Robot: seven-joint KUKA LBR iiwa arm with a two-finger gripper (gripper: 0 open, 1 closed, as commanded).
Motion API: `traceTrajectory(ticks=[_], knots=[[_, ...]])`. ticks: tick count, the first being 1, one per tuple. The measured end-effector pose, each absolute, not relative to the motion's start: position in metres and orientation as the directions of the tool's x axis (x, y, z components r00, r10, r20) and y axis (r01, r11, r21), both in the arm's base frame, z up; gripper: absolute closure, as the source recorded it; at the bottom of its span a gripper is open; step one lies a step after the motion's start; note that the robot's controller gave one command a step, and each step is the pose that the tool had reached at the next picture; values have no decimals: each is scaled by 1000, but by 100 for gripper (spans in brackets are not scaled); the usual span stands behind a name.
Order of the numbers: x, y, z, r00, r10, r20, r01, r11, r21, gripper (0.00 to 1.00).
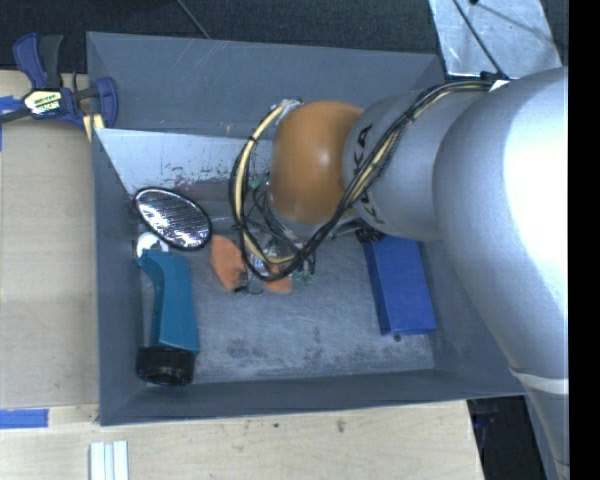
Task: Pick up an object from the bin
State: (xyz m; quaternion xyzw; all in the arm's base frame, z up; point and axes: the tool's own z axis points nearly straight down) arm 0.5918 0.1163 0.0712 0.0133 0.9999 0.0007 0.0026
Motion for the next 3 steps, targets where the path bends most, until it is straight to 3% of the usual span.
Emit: traceTrajectory(ticks=[1,2,3], knots=[[610,135,176,-1000,-3,-3,-3,1000,1,100],[610,135,176,-1000,-3,-3,-3,1000,1,100],[601,152,230,-1000,-8,2,-8,1000,0,100]])
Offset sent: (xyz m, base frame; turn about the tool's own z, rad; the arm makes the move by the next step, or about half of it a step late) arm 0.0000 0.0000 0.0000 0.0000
